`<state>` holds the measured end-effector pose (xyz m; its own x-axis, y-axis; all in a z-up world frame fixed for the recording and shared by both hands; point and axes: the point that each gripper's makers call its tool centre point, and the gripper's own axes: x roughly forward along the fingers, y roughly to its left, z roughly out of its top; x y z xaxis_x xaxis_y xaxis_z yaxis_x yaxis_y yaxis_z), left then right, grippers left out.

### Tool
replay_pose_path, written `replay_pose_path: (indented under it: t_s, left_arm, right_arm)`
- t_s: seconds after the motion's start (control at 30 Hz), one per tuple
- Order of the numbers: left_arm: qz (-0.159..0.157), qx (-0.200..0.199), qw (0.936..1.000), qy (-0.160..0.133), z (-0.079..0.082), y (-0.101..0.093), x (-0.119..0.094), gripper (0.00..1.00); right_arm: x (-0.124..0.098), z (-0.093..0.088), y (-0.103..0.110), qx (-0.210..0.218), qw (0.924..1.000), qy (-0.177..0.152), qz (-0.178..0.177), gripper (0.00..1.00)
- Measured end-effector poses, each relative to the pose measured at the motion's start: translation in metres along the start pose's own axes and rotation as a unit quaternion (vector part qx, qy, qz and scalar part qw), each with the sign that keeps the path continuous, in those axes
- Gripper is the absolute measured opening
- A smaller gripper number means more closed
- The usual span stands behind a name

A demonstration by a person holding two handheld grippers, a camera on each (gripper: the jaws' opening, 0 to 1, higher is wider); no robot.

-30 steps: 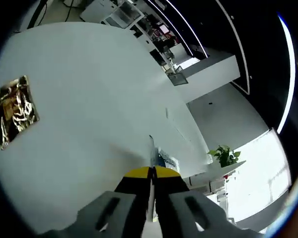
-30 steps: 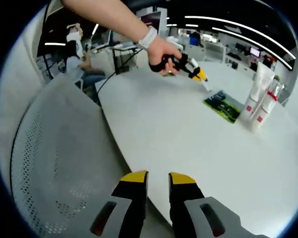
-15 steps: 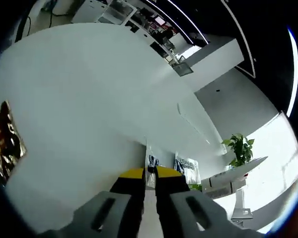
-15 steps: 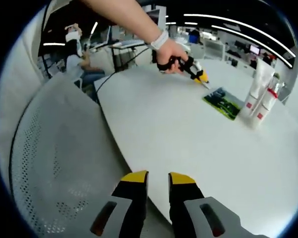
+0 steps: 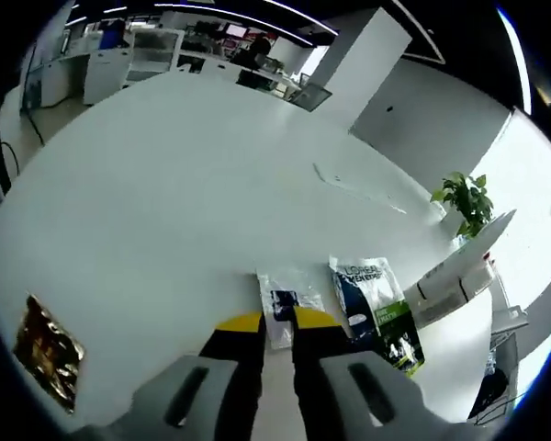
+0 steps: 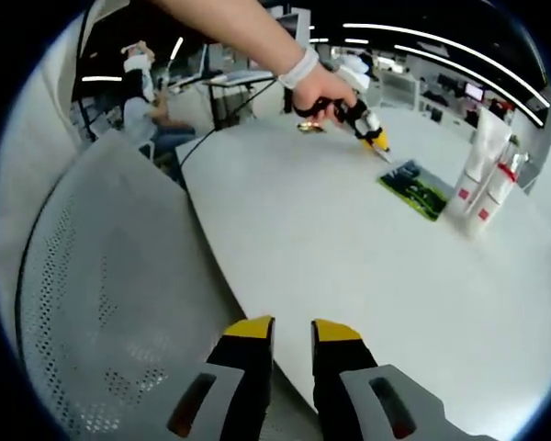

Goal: Arrange the skincare products in the storage area until every visible bottle or jar stands upright without overlapping.

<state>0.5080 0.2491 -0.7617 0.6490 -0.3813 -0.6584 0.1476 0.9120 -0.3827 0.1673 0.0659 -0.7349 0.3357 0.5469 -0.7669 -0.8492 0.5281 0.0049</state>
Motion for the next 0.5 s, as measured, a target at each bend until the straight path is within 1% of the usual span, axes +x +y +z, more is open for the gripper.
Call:
replay_pose_path:
  t_s: [0.1, 0.17, 0.27, 0.5]
  left_arm:
    - [0.001, 0.037, 0.9992, 0.012, -0.0014, -0.0026, -0.0006, 0.07]
    - [-0.002, 0.065, 0.9977, 0.017, -0.0007, -0.0018, 0.0034, 0.08]
    - [-0.001, 0.088, 0.9958, 0.023, -0.0016, -0.0039, 0.0027, 0.1]
    - [0.004, 0.101, 0.9945, 0.025, 0.0012, -0.002, 0.0007, 0.14]
  right_arm:
    - [-0.0006, 0.0001, -0.0001, -0.001, 1.0, 0.001, -0.001, 0.16]
    - [-0.0007, 0.0, -0.0003, -0.001, 1.0, 0.001, -0.001, 0.16]
    - [-0.001, 0.0, -0.0007, -0.002, 1.0, 0.002, -0.003, 0.15]
    - [-0.0007, -0.0013, -0.0009, -0.003, 1.0, 0.004, -0.004, 0.15]
